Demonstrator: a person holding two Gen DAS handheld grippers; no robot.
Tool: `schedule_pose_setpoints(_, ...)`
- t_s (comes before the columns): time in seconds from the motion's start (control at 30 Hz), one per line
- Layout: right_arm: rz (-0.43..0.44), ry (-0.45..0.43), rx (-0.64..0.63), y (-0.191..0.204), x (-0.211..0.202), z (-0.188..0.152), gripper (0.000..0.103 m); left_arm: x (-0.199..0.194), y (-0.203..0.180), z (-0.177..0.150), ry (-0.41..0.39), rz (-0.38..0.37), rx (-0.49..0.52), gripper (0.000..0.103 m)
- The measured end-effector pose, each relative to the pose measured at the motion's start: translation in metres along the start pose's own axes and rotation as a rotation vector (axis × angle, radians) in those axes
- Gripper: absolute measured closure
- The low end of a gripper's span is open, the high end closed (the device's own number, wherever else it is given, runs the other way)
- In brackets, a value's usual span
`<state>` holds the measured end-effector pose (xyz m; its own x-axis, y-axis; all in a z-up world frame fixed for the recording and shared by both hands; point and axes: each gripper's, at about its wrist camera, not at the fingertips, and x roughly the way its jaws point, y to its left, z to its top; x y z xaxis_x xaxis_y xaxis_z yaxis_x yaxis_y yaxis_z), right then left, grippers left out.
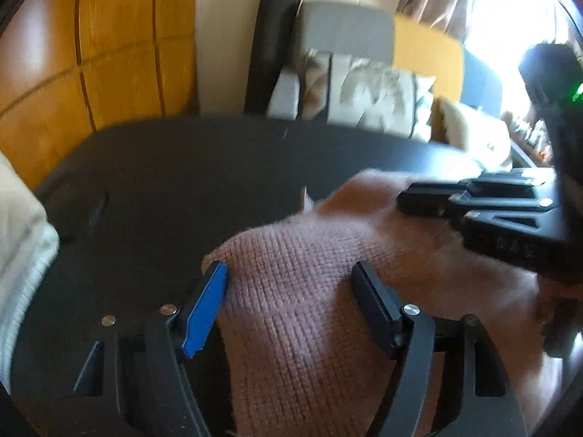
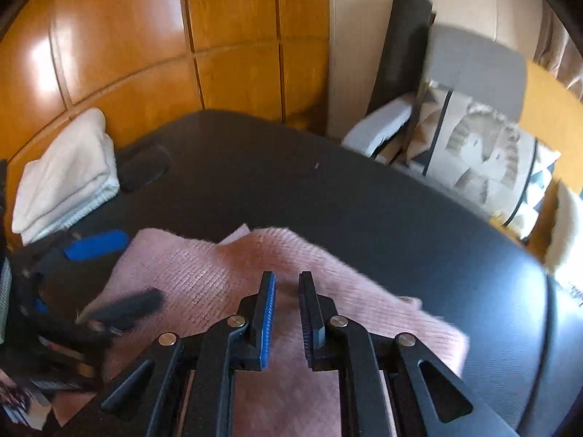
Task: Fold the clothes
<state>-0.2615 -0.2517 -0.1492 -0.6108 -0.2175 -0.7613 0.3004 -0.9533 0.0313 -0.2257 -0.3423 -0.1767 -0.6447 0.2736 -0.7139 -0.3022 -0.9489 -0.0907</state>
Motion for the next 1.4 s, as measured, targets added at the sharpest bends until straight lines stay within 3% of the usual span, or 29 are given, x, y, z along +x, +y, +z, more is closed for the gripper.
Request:
schedule_pose_setpoints(0.13,-0.038,0.104,0.033,-0.007,0.028,0.001,0.094,0.001,0.010,-0.004,0.011,-0.011,-0.046,0.027)
schedule_pose_setpoints(0.23,-0.015,0.129,0.118,-0.023,0.038,0.001,0.096,0.009,0.022,-0.007,0.037,-0.023,-0.098,0.020)
schedule_pose_setpoints(0.3,-0.028,0.123,0.135,-0.027,0.041,0.000,0.101,0.020,0.030,-0.013,0.067,-0.086,-0.171,0.019)
schedule_pose_setpoints(0.53,-0.049,0.088,0.140,-0.028,0.040,0.001,0.103,0.021,0.031,-0.018,0.062,-0.088,-0.171,0.016)
schedule_pose_setpoints(0.67,0.024,0.030,0.094,-0.018,0.015,-0.004,0.082,0.010,0.038,-0.006,0.085,-0.087,-0.166,0.015)
schedule_pose_setpoints(0.77,0.003,-0.091,0.080,-0.011,-0.034,-0.012,0.082,-0.032,0.048,-0.010,-0.060,-0.030,-0.216,0.017)
schedule_pose_setpoints(0.9,0.009,-0.212,0.130,-0.003,-0.102,-0.050,0.082,-0.076,0.048,-0.035,-0.169,-0.147,-0.252,0.017)
schedule_pose_setpoints(1.0,0.029,-0.224,0.200,-0.002,-0.130,-0.088,0.082,-0.100,0.019,-0.061,-0.197,-0.186,-0.142,0.017)
schedule_pose_setpoints(1.13,0.053,-0.195,0.242,0.006,-0.141,-0.134,0.082,-0.114,-0.026,-0.099,-0.225,-0.141,0.079,0.017)
schedule_pose_setpoints(1.2,0.047,-0.178,0.226,0.020,-0.139,-0.149,0.082,-0.106,-0.038,-0.108,-0.202,-0.079,0.158,0.017)
schedule_pose_setpoints(1.27,0.045,-0.161,0.183,0.035,-0.132,-0.159,0.082,-0.095,-0.037,-0.118,-0.141,-0.023,0.180,0.017)
schedule_pose_setpoints(1.4,0.015,-0.105,0.096,0.056,-0.110,-0.172,0.082,-0.082,-0.005,-0.133,-0.088,-0.080,0.055,0.011)
